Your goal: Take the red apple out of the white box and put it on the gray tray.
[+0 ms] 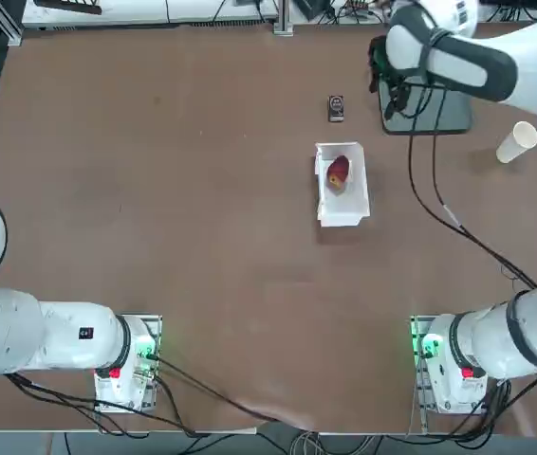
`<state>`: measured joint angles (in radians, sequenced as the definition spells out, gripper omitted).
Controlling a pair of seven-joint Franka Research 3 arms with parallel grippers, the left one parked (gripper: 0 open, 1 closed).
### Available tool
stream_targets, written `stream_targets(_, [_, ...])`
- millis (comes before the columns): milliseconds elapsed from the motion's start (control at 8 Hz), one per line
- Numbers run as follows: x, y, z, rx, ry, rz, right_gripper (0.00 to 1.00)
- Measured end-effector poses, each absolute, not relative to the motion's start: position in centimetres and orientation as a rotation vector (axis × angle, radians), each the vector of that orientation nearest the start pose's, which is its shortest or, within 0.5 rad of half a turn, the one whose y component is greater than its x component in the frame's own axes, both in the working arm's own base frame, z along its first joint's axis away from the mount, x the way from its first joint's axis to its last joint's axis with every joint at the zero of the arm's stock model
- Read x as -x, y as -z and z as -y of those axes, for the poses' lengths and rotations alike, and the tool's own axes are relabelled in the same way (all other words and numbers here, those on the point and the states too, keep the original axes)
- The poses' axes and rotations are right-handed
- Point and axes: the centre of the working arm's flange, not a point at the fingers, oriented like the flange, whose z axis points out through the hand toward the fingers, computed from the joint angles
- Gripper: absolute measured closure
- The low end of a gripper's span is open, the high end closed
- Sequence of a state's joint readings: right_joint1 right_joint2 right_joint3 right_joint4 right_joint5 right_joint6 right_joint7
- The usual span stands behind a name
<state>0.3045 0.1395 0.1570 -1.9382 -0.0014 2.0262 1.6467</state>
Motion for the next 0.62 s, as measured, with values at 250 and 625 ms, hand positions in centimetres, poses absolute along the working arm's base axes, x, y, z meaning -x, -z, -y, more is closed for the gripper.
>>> stream_targets(250, [-52.3, -38.5, -28.0, 2.563, -0.069, -1.861, 0.00])
stream_targets(625, [-51.7, -34.6, -30.5, 2.525, -0.071, -1.889, 0.00])
